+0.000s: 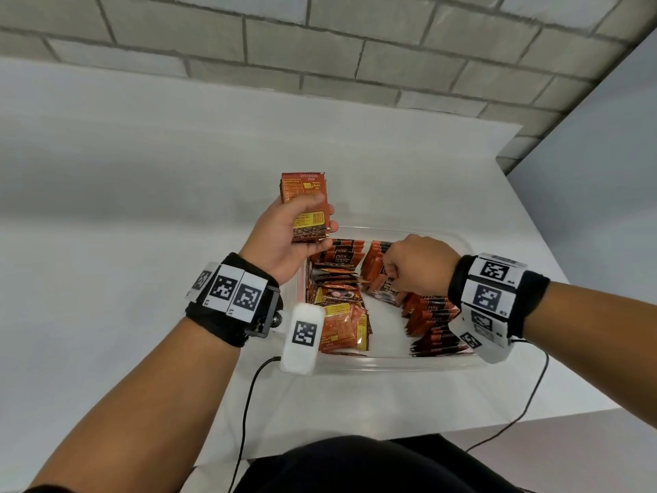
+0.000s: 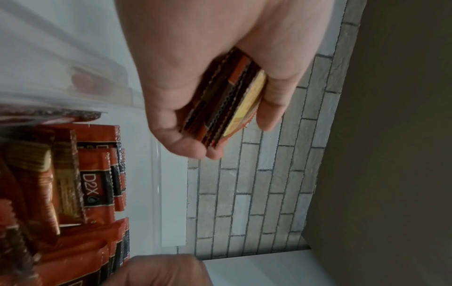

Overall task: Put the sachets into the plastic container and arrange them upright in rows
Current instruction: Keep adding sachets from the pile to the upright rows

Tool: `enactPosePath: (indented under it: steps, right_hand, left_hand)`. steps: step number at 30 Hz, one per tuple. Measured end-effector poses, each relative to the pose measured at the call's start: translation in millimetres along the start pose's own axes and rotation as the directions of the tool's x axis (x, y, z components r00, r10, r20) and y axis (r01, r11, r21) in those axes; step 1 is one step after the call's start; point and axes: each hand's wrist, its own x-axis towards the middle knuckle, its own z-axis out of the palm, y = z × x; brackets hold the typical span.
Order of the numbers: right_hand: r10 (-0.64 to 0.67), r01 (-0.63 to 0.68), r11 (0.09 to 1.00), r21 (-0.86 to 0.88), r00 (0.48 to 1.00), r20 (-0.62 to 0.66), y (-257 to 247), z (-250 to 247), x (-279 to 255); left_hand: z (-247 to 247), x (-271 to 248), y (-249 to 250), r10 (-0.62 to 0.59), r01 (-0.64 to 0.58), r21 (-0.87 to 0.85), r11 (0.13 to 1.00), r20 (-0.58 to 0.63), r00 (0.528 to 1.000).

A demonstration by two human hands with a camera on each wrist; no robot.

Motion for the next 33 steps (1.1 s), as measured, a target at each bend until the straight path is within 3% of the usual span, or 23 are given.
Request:
enactPosePath:
  steps: [7,12,29,33]
  right_hand:
    - [-0.048,0.039,0.969,-0.245,0.998,-0.035,-6,0,3]
    - [-0.103,0.083,0.941,-0.328,0.994,-0.043,-7,1,2]
    - [-0.09,0.059,0.964,-0.257,0.99,-0.11,3,3,0]
    - [-0.036,0.026,0.997,-0.072,0.989,-0.141,11,-11,-6]
  left_hand:
    - [0,-1,-1,-0.007,0.007,0.004,1.0,0.0,1.0]
    - [-1,-1,-3,-0.012,0.012,0.006,1.0,0.0,1.0]
    - [3,1,-11,-0.055,0.055,0.005,0.998,0.031,0.998]
    - [3,-1,-13,-0.107,0.108,-0.002,0.994,0.074,0.991]
